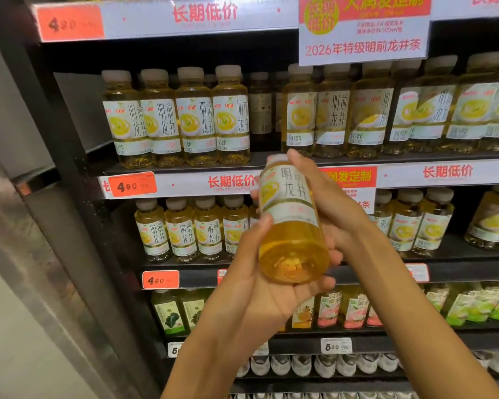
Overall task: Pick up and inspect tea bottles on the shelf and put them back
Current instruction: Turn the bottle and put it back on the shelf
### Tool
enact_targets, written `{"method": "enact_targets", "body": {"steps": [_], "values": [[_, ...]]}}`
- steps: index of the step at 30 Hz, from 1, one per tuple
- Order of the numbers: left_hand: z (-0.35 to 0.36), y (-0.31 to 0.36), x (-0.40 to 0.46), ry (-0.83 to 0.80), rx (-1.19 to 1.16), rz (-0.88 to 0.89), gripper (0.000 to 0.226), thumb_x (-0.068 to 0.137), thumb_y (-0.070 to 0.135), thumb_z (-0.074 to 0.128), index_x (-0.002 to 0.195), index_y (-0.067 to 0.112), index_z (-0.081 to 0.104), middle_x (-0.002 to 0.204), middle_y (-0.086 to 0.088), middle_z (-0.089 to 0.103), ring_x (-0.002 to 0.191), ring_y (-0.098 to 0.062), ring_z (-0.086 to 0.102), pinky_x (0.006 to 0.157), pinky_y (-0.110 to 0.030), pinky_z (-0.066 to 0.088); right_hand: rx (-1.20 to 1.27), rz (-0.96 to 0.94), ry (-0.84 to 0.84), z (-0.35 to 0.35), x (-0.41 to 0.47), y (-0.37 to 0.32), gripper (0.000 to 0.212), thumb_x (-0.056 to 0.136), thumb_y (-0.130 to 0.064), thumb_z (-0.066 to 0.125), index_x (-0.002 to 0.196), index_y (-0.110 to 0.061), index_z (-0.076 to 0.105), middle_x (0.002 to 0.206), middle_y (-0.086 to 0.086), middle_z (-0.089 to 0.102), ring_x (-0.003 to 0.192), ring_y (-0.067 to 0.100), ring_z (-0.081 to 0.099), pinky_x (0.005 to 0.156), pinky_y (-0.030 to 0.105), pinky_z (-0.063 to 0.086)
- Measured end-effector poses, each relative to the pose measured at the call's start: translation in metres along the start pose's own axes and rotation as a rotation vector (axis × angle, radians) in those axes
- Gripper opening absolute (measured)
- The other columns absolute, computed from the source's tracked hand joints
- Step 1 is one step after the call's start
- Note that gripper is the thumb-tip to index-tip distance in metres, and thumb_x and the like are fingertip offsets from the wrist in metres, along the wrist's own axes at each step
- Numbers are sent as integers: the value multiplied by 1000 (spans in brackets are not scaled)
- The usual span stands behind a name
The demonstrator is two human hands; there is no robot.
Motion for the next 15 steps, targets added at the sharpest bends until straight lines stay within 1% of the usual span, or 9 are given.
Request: {"method": "enact_targets", "body": {"steps": [1, 3, 5, 6, 8, 9, 10, 12, 15], "values": [[-8, -5, 2, 5, 36, 2, 60, 56, 42, 82, 96, -1, 71, 83, -20, 69, 66, -25, 70, 54, -30, 58, 17, -70, -1, 2, -1, -8, 28, 90, -39, 57, 102, -15, 67, 102, 14, 69, 95, 26, 67, 79, 40, 57], [-14, -5, 5, 50, 134, 15, 61, 50, 39, 87, 98, 5, 72, 83, -18, 71, 66, -24, 70, 54, -29, 57, 11, -175, -6, 4, -4, -17, 34, 91, -35, 54, 115, -11, 59, 113, 14, 68, 103, 27, 66, 84, 43, 55], [-23, -2, 6, 62, 291, 31, 60, 64, 41, 74, 114, 10, 62, 91, -16, 73, 76, -23, 72, 61, -29, 57, -5, -221, -1, 5, -6, -21, 39, 92, -33, 50, 123, -9, 53, 119, 14, 67, 110, 28, 65, 85, 40, 57], [-24, 2, 5, 70, 420, 50, 60, 67, 45, 70, 117, 15, 59, 95, -12, 74, 83, -22, 72, 66, -27, 57, -53, -239, -3, 6, -8, -23, 39, 92, -35, 49, 124, -12, 52, 120, 13, 66, 111, 27, 64, 85, 38, 57], [-30, 11, 4, 108, 694, 120, 48, 67, 51, 71, 110, 32, 63, 100, 1, 75, 92, -12, 71, 71, -18, 54, -227, -232, -2, 8, -13, -29, 38, 89, -39, 50, 123, -22, 52, 121, 11, 66, 111, 24, 64, 85, 37, 56], [-33, 14, 4, 116, 797, 155, 43, 67, 51, 73, 107, 37, 63, 101, 9, 74, 94, -6, 69, 73, -14, 53, -326, -226, -11, 8, -16, -31, 37, 87, -39, 52, 123, -27, 51, 121, 8, 66, 110, 22, 65, 84, 36, 57], [-34, 17, 5, 131, 856, 192, 44, 68, 47, 75, 108, 38, 61, 103, 14, 73, 96, -2, 68, 74, -12, 52, -405, -230, -18, 8, -20, -33, 37, 86, -37, 55, 123, -31, 50, 120, 5, 67, 108, 20, 66, 83, 33, 56], [-36, 18, 8, 159, 894, 247, 50, 70, 37, 79, 114, 34, 57, 104, 15, 72, 97, -1, 67, 75, -13, 52, -485, -274, -42, 9, -27, -40, 42, 85, -30, 61, 126, -32, 49, 118, 1, 68, 108, 16, 65, 84, 28, 55], [-38, 18, 10, 175, 955, 348, 51, 71, 27, 80, 115, 30, 56, 105, 10, 70, 97, -3, 66, 76, -13, 51, -491, -383, -95, 11, -37, -45, 60, 83, -16, 70, 136, -23, 44, 123, 7, 65, 115, 21, 62, 91, 34, 53]]}}
Point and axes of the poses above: each hand's wrist, its own x-axis towards the middle knuckle, its own z-axis out of the palm, y = z × x, the point moved 5 cm from there along x, towards the middle knuckle
